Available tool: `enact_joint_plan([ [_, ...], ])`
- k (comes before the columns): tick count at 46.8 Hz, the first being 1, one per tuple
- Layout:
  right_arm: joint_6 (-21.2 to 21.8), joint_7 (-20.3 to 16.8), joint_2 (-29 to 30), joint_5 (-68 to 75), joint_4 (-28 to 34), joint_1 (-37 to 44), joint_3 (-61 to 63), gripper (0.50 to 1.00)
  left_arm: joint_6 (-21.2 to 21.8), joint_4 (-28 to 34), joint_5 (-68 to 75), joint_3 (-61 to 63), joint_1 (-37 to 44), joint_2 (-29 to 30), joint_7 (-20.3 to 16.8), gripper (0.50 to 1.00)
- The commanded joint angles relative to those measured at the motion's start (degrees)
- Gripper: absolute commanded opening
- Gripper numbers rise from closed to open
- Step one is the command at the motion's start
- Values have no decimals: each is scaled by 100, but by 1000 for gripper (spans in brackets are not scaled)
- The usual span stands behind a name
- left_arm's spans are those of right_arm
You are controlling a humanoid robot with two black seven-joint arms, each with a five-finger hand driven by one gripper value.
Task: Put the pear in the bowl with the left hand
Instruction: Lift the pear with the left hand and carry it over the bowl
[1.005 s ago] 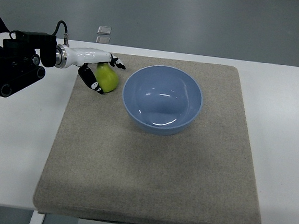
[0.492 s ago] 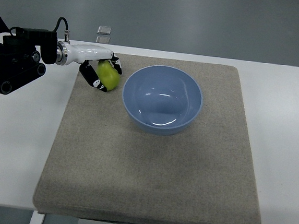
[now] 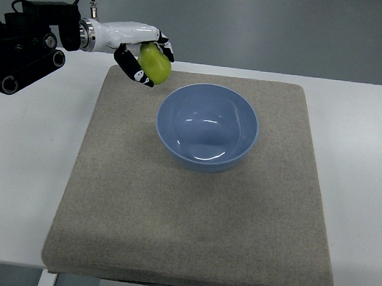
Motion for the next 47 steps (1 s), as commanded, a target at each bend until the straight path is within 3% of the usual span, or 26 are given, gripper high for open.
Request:
enact_joint_plan([
  [1,0,0,0,0,-4,0,0,926,-3,-69,-5,-44,-66,-10,1,500],
  [31,0,0,0,0,4,0,0,926,-55,-1299,-57,-52,-67,-264,1,500],
  [47,0,0,0,0,5,0,0,926,-99,-1555,-57,35,118,-413,1,500],
])
